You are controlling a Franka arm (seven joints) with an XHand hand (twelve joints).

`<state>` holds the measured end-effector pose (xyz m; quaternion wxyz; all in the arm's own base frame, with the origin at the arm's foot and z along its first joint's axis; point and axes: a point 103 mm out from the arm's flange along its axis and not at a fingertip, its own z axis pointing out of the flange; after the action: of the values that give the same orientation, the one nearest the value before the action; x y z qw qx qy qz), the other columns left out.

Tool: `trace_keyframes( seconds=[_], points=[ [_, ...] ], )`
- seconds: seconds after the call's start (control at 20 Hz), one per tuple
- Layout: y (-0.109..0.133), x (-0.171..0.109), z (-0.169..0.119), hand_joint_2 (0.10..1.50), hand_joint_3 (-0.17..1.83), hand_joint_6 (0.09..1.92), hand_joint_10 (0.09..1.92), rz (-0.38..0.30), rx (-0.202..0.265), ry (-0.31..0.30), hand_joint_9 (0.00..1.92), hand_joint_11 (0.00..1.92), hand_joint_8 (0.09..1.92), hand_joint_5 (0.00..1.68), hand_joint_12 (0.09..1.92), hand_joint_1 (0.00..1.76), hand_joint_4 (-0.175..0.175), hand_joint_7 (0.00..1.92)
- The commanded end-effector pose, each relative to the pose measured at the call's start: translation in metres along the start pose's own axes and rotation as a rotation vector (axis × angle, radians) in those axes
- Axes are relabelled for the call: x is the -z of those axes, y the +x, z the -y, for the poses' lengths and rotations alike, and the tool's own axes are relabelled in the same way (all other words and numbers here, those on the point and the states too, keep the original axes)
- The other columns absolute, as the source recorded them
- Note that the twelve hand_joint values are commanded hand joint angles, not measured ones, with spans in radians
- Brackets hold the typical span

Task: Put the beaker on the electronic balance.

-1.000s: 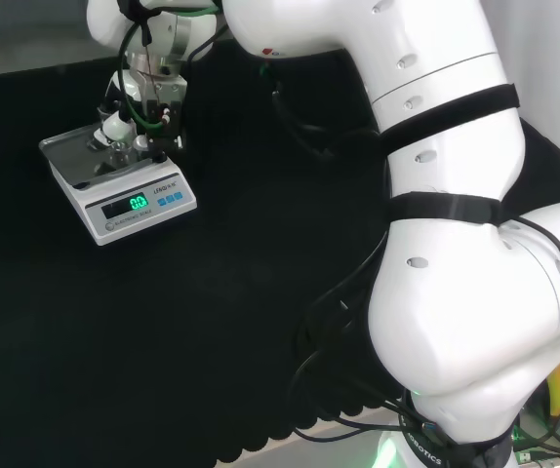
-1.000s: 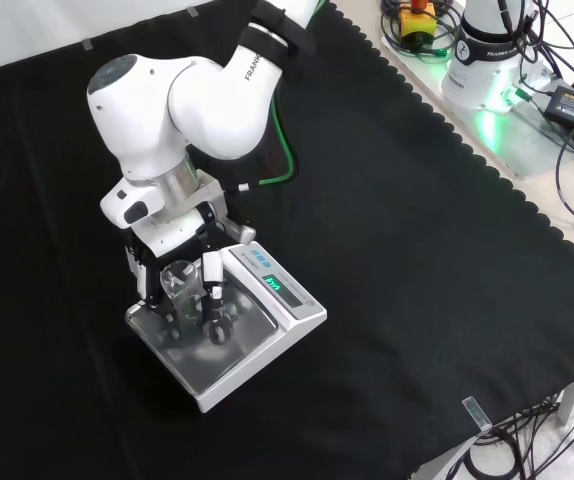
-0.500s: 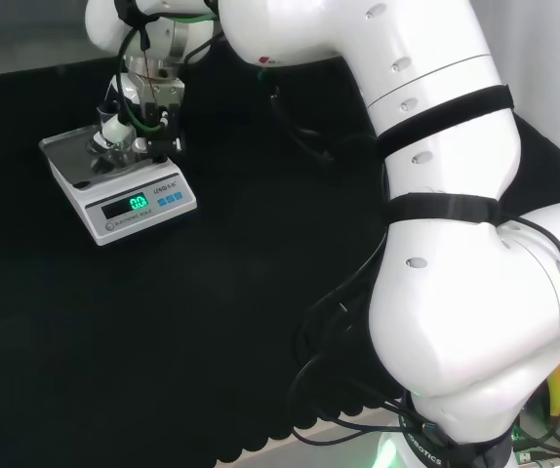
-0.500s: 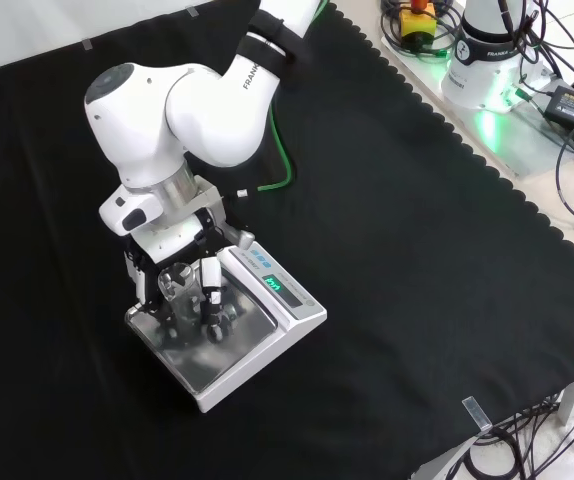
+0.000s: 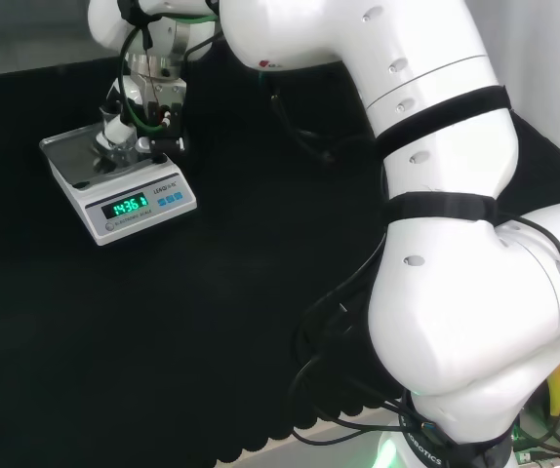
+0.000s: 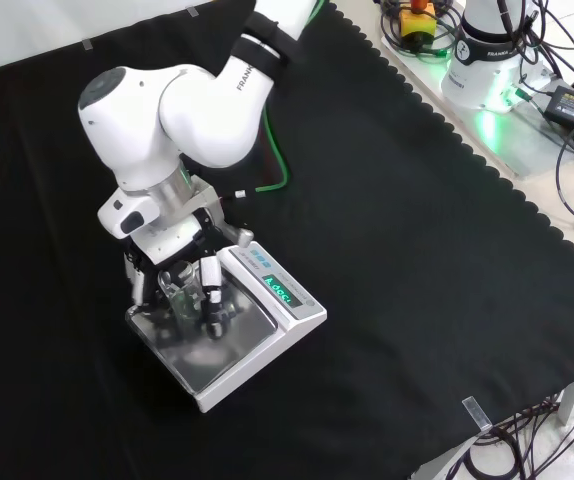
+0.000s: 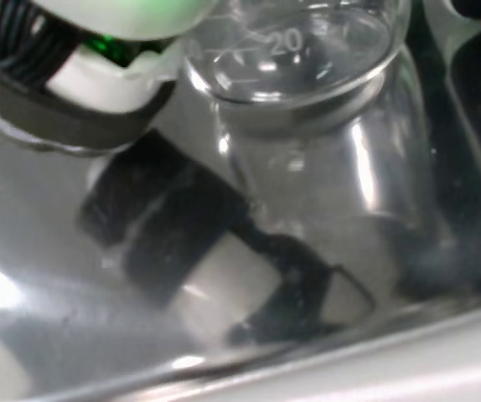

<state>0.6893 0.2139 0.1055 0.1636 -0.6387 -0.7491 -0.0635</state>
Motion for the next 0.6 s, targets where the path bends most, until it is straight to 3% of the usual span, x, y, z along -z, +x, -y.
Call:
trace_keyframes(
  seconds=[0.05,0.25,0.45,0.6],
  points=[
    [0.001,0.023,0.0,0.67,0.29,0.46,0.09,0.007,0.025,0.067,0.83,0.33,0.09,0.35,1.43,0.58,-0.085,0.77],
    [-0.003,0.035,0.001,0.72,0.11,0.17,0.09,0.022,0.023,0.072,0.6,0.11,0.09,0.31,1.5,0.48,-0.084,0.55],
    [-0.007,0.056,0.007,0.73,0.08,0.12,0.09,0.028,0.023,0.05,0.56,0.06,0.09,0.32,1.5,0.45,-0.082,0.52],
    [-0.015,0.081,0.014,0.73,0.07,0.11,0.09,-0.034,0.055,0.029,0.55,0.05,0.09,0.32,1.51,0.45,-0.08,0.51]
  ],
)
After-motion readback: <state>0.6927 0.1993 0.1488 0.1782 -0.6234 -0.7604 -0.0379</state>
